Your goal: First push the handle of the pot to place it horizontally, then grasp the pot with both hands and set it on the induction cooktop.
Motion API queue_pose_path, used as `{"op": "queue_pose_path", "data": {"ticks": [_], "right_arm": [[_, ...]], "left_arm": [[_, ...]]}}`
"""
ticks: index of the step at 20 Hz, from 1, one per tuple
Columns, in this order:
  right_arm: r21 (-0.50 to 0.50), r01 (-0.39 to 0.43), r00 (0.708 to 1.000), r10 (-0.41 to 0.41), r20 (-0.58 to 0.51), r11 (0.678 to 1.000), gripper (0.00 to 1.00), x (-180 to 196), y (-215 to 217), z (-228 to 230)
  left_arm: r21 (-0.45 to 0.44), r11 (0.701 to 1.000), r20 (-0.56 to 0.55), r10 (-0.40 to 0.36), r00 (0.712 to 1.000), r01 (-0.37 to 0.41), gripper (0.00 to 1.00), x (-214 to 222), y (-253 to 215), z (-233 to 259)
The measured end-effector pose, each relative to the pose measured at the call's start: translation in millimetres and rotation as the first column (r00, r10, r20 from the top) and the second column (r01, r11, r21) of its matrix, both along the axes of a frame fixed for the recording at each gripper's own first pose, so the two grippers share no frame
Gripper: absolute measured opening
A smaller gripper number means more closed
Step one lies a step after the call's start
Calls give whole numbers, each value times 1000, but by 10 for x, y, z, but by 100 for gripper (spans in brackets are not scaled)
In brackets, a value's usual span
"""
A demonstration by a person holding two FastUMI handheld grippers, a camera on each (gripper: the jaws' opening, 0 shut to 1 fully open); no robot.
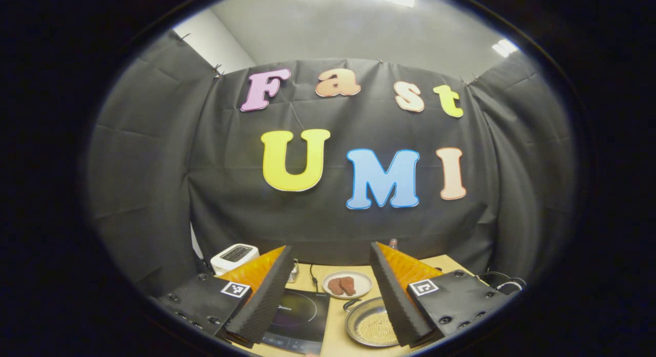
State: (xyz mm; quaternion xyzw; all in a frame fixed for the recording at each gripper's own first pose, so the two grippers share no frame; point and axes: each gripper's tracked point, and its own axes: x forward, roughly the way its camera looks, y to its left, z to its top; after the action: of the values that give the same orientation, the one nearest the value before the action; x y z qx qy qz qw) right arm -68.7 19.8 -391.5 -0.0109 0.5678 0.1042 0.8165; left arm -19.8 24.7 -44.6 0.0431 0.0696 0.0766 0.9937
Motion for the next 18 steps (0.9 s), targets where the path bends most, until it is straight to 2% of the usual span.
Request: {"op": "queue_pose_path", "data": {"ticks": [6, 13, 18], "right_arm": [[8, 9, 1000, -9, -9, 1000, 6, 91, 40, -74], [-13, 54, 999, -54, 1, 998, 6, 204, -195, -101], [-25, 87, 996, -87, 10, 996, 6, 287, -362, -97]], "left_arm": [[10, 1000, -2, 22, 1000, -22, 95, -30, 31, 3], [8, 999, -8, 38, 999, -38, 95, -33, 40, -1], [9, 999, -16, 32, 999, -32, 99, -21, -56, -29]]}}
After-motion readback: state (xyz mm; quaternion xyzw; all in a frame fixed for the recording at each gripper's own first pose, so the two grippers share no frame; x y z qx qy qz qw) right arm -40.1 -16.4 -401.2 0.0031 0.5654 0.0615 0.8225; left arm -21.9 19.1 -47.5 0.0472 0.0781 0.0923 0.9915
